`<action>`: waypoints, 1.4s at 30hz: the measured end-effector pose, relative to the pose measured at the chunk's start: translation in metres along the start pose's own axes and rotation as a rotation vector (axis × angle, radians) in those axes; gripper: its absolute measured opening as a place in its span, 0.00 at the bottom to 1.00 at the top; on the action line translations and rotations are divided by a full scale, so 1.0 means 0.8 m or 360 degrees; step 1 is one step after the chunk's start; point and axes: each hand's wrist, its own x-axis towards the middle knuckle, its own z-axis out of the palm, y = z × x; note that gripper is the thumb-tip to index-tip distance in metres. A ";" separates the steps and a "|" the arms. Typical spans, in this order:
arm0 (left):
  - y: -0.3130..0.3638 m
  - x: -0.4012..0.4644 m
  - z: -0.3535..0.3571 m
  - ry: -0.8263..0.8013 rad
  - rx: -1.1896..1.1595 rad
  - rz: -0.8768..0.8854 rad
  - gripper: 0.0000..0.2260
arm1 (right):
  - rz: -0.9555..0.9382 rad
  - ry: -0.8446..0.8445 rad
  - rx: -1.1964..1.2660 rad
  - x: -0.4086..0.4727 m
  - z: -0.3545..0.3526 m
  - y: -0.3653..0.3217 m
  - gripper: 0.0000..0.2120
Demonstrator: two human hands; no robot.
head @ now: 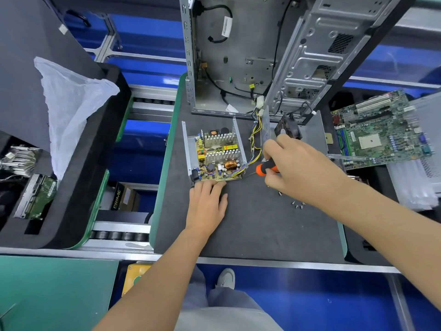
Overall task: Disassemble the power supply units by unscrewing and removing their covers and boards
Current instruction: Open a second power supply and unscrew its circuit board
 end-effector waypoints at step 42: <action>0.043 0.044 0.044 0.0426 0.0076 -0.0001 0.05 | 0.0587 0.0309 0.0808 -0.079 0.086 0.052 0.09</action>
